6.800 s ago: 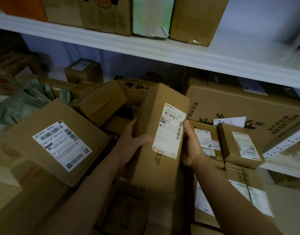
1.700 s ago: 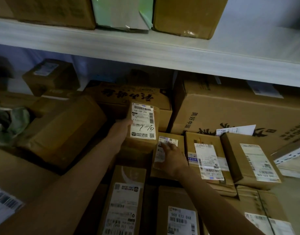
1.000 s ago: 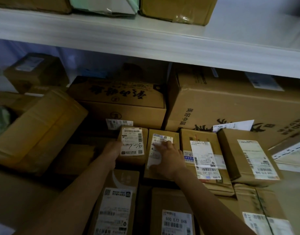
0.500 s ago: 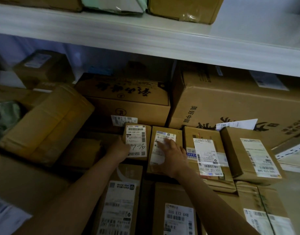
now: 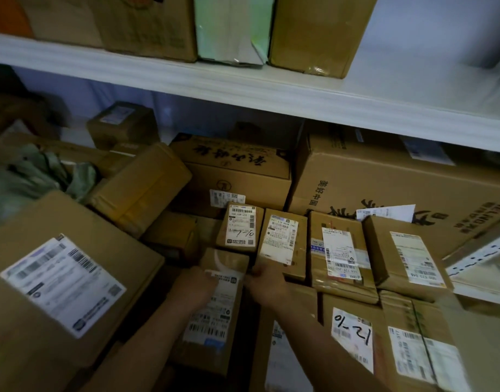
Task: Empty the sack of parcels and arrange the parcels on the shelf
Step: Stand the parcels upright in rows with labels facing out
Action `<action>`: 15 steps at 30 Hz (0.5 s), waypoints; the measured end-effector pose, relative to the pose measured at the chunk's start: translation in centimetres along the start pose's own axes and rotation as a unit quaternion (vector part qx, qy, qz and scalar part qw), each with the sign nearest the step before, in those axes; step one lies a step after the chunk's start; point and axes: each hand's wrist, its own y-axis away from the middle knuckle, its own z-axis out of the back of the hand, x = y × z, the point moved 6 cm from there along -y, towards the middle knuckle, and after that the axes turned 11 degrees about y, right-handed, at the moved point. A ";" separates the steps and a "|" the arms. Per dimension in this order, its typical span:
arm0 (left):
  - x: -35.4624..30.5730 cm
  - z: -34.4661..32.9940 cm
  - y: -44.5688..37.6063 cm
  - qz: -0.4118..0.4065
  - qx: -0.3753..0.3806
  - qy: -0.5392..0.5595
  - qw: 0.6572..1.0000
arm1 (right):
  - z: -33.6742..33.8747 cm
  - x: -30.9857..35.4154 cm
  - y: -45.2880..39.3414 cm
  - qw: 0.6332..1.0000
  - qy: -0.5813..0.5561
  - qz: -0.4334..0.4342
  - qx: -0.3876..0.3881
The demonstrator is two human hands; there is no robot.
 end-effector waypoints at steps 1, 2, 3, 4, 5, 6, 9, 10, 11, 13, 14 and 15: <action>0.4 -0.1 0.4 -0.003 0.007 -0.024 1.000 | -0.8 0.1 0.8 0.999 0.027 -0.002 0.029; 0.8 -0.4 0.7 -0.005 0.015 -0.049 0.999 | -1.6 0.2 1.6 0.997 0.050 -0.006 0.056; 1.0 -0.5 1.0 -0.005 0.023 -0.069 0.997 | -2.3 0.2 2.3 0.995 0.060 -0.008 0.081; 1.2 -0.7 1.2 -0.007 0.029 -0.077 0.997 | -3.0 0.2 2.7 0.993 0.064 -0.005 0.099; 1.3 -0.7 1.4 -0.014 0.032 -0.074 0.997 | -3.4 0.3 3.1 0.993 0.070 0.002 0.100; 1.3 -0.8 1.6 -0.021 0.030 -0.065 0.997 | -3.4 0.5 3.4 0.993 0.081 0.008 0.087; 1.5 -0.9 1.8 -0.035 0.008 -0.019 0.999 | -2.8 1.0 3.6 0.990 0.130 0.029 0.041; 1.5 -1.1 1.8 -0.035 0.008 -0.010 0.999 | -2.5 1.1 3.6 0.989 0.144 0.029 0.033; 1.6 -1.4 1.8 -0.037 0.009 -0.002 0.999 | -2.3 1.1 3.5 0.987 0.159 0.027 0.027; 1.6 -1.9 1.8 -0.045 0.016 0.028 0.998 | -1.9 1.1 3.4 0.984 0.177 0.020 0.017; 1.6 -2.0 1.8 -0.047 0.012 0.041 0.998 | -1.7 1.1 3.4 0.983 0.183 0.021 0.015; 1.6 -2.0 1.8 -0.047 0.007 0.048 0.998 | -1.6 1.2 3.4 0.980 0.195 0.023 0.015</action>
